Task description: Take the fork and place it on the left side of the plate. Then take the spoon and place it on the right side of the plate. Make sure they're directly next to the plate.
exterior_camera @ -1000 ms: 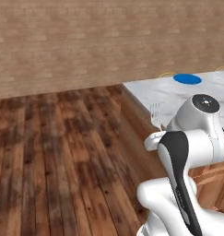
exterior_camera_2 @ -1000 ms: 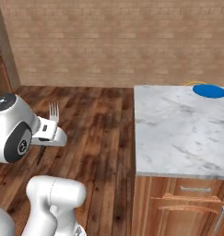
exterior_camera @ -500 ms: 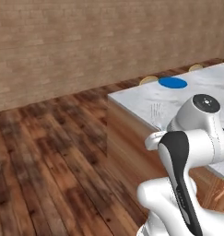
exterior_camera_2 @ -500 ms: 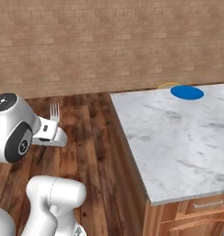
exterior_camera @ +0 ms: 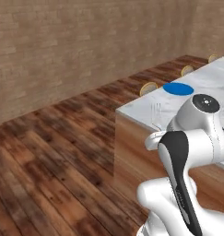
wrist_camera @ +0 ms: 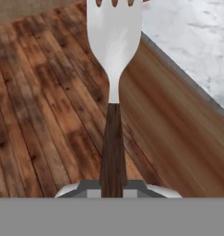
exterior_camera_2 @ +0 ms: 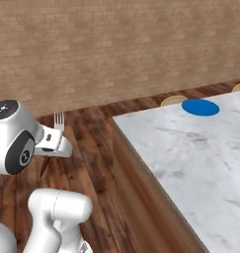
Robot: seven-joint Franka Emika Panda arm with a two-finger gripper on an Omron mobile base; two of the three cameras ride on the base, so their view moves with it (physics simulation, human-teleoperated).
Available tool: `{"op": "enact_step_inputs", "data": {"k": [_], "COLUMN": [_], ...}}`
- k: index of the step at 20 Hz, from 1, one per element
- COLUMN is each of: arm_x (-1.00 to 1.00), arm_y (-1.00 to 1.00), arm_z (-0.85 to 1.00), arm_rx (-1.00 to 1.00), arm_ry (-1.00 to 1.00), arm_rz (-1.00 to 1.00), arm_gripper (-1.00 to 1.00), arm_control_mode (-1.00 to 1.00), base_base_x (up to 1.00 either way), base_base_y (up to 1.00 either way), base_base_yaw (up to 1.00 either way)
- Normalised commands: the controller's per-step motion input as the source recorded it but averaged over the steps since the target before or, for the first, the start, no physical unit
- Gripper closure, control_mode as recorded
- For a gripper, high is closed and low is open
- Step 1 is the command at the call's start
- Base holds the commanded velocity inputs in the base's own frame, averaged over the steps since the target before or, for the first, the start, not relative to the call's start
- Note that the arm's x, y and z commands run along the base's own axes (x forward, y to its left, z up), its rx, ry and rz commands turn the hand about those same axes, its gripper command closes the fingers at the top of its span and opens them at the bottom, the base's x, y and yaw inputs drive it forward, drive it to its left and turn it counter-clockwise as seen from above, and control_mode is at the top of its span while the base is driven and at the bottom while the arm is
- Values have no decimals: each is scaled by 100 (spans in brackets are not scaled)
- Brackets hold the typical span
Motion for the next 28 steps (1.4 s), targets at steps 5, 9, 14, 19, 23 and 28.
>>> {"op": "enact_step_inputs", "data": {"k": [5,9,14,19,23,28], "arm_x": [0,0,0,0,0,0], "arm_y": [0,0,0,0,0,0], "arm_z": [0,0,0,0,0,0], "arm_rx": [0,0,0,0,0,0], "arm_ry": [0,0,0,0,0,0], "arm_rz": [0,0,0,0,0,0], "arm_gripper": [100,100,100,100,100,100], "arm_control_mode": [100,100,100,100,100,100], "base_base_x": [60,62,69,69,57,30], "base_base_y": [98,97,85,83,85,85], "base_base_yaw": [-34,-35,-41,-42,-42,-44]}}
